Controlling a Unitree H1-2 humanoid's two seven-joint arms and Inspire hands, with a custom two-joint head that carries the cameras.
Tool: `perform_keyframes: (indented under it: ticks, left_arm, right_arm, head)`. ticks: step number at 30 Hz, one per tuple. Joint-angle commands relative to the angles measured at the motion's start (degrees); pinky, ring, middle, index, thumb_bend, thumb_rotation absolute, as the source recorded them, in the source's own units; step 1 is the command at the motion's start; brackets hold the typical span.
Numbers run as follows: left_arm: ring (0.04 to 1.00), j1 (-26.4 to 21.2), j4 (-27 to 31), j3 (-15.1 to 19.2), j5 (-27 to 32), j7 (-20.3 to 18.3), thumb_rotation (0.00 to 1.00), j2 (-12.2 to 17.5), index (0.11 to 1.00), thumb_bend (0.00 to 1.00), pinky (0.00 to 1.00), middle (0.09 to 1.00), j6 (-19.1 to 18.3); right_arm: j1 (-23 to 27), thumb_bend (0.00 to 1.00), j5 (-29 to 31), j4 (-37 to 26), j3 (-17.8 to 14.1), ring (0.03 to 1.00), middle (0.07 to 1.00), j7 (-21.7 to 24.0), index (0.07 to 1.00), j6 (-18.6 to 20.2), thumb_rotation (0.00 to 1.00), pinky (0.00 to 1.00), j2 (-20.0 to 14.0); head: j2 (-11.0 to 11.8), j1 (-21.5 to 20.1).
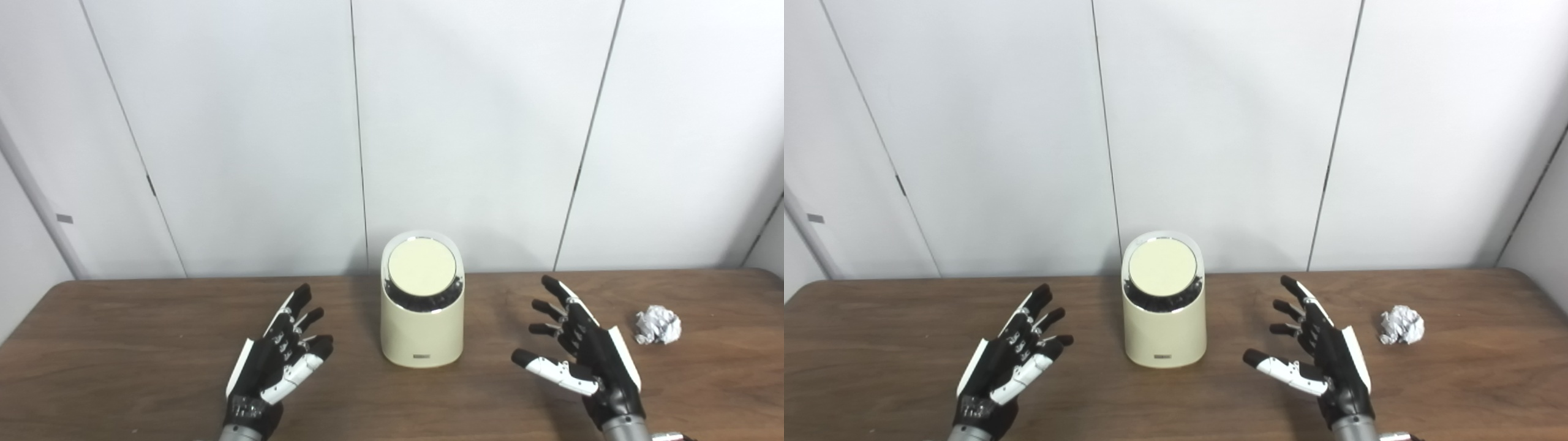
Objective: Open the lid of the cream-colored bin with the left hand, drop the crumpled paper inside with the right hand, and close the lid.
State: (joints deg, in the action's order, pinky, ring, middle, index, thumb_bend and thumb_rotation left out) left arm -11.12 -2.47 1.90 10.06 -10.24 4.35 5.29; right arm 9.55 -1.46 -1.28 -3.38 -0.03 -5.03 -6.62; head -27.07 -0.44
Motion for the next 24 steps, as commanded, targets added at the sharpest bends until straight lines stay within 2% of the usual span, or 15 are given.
perform_keyframes:
  ticks: [1, 18, 24]
  left_arm:
    - [0.913, -1.97, 0.81, 0.06, 0.48, -0.31, 0.39, 0.3, 1.0, 0.83, 0.74, 0.982, 1.57]
    - [0.908, -2.16, 0.16, 0.11, 1.02, -1.12, 0.36, 0.54, 1.0, 0.78, 0.75, 0.966, 2.24]
    - [0.907, -2.16, 0.64, 0.28, 0.78, -0.85, 0.37, 0.34, 1.0, 0.8, 0.74, 0.963, 1.61]
  right_arm:
    - [1.39, 0.88, 0.03, -1.68, 0.08, 0.839, 0.937, 0.17, 0.875, -1.47, 0.28, 0.68, -0.25]
    - [1.5, 0.88, 0.55, -1.05, 0.0, 0.843, 0.929, 0.31, 0.896, -2.4, 0.28, 0.68, -0.25]
    - [1.49, 0.87, 0.18, -1.52, 0.13, 0.837, 0.927, 0.21, 0.891, -2.06, 0.26, 0.68, -0.18]
  head:
    - [-0.08, -0.01]
    - [-0.01, 0.01]
    - [-0.08, 0.11]
